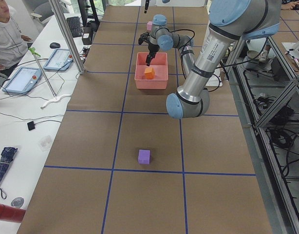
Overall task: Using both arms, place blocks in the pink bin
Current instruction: 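Lift the orange cube with the left gripper and carry it over the pink bin, then drop the orange cube into the bin while the right gripper reaches out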
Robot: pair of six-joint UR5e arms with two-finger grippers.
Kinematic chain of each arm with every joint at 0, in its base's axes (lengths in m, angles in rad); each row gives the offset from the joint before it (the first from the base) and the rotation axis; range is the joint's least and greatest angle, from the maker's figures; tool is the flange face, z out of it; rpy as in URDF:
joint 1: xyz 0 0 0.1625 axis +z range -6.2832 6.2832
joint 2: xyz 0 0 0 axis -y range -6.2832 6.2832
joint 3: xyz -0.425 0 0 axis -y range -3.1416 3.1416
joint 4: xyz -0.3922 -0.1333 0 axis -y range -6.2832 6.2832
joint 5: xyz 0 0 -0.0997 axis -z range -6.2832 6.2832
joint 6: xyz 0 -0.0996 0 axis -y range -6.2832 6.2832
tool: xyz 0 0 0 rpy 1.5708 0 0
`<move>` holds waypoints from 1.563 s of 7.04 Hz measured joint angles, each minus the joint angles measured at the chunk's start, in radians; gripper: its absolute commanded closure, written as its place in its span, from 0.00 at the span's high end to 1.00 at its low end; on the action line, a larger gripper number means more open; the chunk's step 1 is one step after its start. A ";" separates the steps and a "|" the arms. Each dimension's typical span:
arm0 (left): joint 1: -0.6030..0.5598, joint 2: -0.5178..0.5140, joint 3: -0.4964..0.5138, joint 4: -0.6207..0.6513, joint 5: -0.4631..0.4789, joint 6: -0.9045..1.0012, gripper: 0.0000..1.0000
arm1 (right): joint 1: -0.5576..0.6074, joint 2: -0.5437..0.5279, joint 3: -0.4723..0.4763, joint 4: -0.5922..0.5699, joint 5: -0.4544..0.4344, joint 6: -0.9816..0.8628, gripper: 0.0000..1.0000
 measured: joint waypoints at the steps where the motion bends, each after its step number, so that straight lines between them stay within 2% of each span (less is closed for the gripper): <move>1: -0.018 0.019 -0.032 0.032 -0.004 0.039 1.00 | -0.027 -0.013 -0.002 0.025 -0.038 0.066 0.98; 3: -0.028 0.030 -0.047 0.046 -0.004 0.058 1.00 | -0.113 -0.049 -0.010 0.125 -0.132 0.226 0.98; 6: -0.029 0.031 -0.049 0.048 -0.004 0.060 1.00 | -0.224 -0.083 -0.070 0.304 -0.247 0.396 0.99; 9: -0.028 0.031 -0.046 0.047 -0.004 0.060 1.00 | -0.315 -0.102 -0.116 0.397 -0.354 0.480 0.99; 11: -0.028 0.031 -0.044 0.046 -0.004 0.059 1.00 | -0.355 -0.110 -0.130 0.416 -0.397 0.514 0.99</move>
